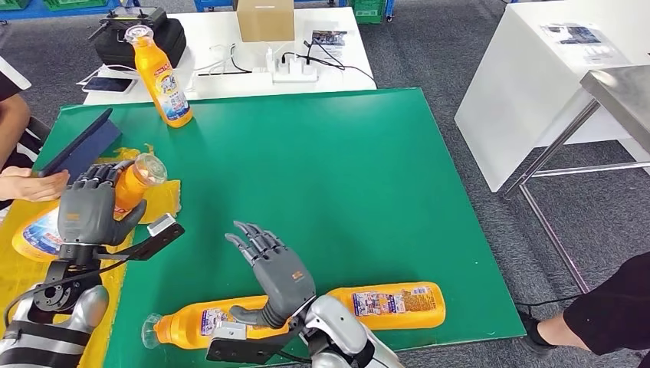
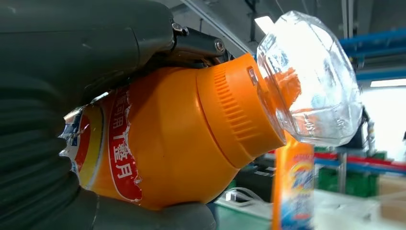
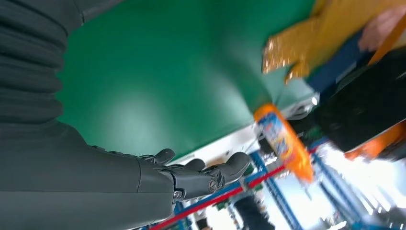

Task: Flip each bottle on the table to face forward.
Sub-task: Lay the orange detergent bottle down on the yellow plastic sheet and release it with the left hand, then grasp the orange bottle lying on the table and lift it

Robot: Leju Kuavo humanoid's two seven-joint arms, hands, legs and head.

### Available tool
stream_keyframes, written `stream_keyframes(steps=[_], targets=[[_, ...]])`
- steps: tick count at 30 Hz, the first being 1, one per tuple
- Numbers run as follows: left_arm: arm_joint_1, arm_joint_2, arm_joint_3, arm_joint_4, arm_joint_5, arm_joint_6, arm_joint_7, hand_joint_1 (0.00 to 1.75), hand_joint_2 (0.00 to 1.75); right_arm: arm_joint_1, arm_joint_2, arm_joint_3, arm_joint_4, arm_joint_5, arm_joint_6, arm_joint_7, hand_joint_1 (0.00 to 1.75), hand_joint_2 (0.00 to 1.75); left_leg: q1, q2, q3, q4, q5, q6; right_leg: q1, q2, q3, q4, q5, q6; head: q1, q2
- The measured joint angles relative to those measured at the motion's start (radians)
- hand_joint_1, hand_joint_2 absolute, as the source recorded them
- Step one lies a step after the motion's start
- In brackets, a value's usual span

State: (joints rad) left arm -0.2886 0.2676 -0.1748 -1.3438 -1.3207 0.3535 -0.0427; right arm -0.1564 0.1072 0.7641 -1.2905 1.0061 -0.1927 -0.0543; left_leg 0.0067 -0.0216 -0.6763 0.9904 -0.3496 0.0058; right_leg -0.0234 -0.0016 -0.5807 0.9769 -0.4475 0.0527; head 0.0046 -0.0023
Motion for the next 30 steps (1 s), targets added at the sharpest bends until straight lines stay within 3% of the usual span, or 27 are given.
stream_keyframes(steps=[6,13,17,24,29,30], targets=[[-0.018,0.005,-0.005,0.081,-0.02,0.006,0.008,1.75,1.75,-0.028,-0.002,0.038,0.062,0.002,0.002,0.005,0.0,1.75,0.0,0.0,0.0,0.0,0.0,0.0,0.0,0.0,0.006,0.0,0.001,0.0,0.0,0.0],[-0.08,0.002,-0.07,0.258,-0.188,-0.021,0.074,1.73,1.75,-0.066,0.008,0.1,0.139,-0.028,0.082,0.014,0.0,1.75,0.0,0.001,0.0,0.0,0.0,0.0,0.0,0.0,0.0,0.0,0.001,0.0,0.0,0.0],[-0.126,-0.02,-0.101,0.371,-0.188,-0.026,0.095,0.0,1.75,-0.082,0.024,0.13,0.196,-0.046,0.104,0.013,0.0,1.75,0.0,0.0,0.0,0.0,0.0,0.0,0.0,0.0,0.0,0.0,0.001,0.0,0.0,0.0],[-0.139,-0.027,-0.107,0.402,-0.187,-0.029,0.103,0.0,1.75,-0.086,0.03,0.138,0.213,-0.05,0.106,0.014,0.0,1.75,0.0,0.0,0.0,0.0,0.0,0.0,0.0,0.0,0.001,0.0,0.001,0.0,0.0,0.0],[-0.228,-0.099,-0.131,0.647,-0.164,-0.023,0.14,0.0,1.75,-0.128,0.073,0.185,0.368,-0.066,0.122,0.024,0.0,1.75,0.0,0.001,-0.001,0.0,0.001,0.0,0.0,0.0,0.008,0.0,0.001,0.001,0.0,0.0],[-0.243,-0.111,-0.134,0.688,-0.16,-0.022,0.141,0.0,1.31,-0.137,0.079,0.193,0.396,-0.067,0.128,0.026,0.0,1.75,0.0,0.001,-0.001,0.0,0.001,0.0,0.0,0.0,0.008,0.0,0.001,0.001,0.0,0.0]])
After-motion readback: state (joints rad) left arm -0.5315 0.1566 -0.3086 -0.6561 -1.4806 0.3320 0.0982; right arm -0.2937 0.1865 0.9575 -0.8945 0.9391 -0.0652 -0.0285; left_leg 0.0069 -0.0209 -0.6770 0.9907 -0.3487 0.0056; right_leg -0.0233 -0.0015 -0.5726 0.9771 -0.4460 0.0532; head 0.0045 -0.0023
